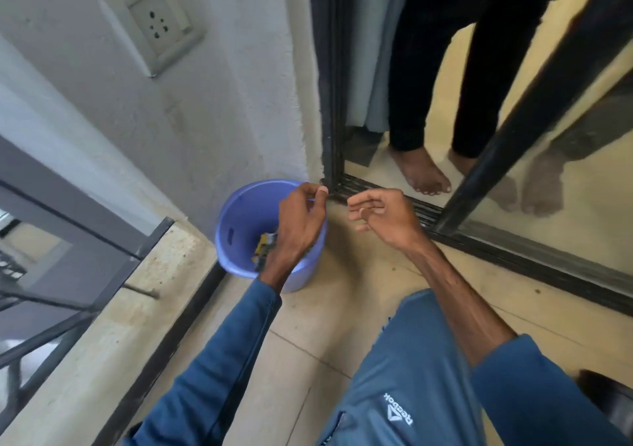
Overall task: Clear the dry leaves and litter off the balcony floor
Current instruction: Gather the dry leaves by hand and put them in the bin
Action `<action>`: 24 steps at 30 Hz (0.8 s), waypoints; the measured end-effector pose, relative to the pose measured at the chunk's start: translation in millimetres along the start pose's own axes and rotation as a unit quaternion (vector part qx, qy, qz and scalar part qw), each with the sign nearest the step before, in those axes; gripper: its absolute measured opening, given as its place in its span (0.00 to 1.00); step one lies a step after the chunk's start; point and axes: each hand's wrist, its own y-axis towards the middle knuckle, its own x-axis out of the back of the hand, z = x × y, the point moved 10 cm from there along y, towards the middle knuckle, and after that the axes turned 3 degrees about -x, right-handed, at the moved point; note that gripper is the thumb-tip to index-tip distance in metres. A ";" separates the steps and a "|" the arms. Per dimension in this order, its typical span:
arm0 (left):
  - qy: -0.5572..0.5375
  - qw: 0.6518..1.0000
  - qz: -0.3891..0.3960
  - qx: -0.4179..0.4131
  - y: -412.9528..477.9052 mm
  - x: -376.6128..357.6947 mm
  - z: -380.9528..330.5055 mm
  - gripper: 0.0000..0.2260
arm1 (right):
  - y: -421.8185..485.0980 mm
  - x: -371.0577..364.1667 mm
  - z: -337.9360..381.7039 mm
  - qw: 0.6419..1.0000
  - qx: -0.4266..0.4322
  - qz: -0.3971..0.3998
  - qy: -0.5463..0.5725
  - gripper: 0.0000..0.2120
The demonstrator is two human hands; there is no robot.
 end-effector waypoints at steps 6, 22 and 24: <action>-0.087 0.977 0.174 -0.085 -53.9 -142.1 -107.6 0.07 | -84.3 167.0 -49.9 0.990 -0.034 -0.135 -0.020 0.16; -0.023 0.798 0.557 -0.229 -374.2 -446.9 -232.5 0.07 | -395.4 356.5 -316.3 0.789 -0.270 -0.526 0.165 0.06; -0.026 0.778 0.577 -0.248 -406.0 -450.4 -242.9 0.07 | -442.7 352.1 -326.0 0.758 -0.285 -0.552 0.200 0.05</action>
